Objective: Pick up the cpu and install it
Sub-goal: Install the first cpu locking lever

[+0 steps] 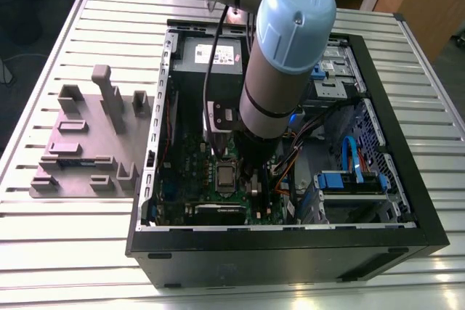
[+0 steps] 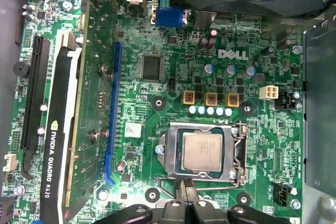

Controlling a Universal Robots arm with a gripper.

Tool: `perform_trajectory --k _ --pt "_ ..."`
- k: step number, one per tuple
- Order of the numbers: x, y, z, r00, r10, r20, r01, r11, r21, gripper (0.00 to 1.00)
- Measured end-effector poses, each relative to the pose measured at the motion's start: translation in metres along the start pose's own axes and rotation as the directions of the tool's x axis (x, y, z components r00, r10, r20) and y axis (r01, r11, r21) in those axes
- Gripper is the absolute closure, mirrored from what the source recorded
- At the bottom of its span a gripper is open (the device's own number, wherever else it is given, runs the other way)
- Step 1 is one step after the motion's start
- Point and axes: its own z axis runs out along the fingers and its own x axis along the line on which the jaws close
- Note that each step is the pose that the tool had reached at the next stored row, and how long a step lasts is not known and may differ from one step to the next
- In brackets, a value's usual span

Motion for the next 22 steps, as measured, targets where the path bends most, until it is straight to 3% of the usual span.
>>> perform_trajectory --k 16,22 --pt "0.0019 0.0003 0.0106 1.0000 -0.001 -0.0011 0.001 1.0000 -0.0003 0.90" --pt "0.0019 -0.0023 0.0117 1.0000 -0.002 -0.0006 0.002 1.0000 0.0000 0.90"
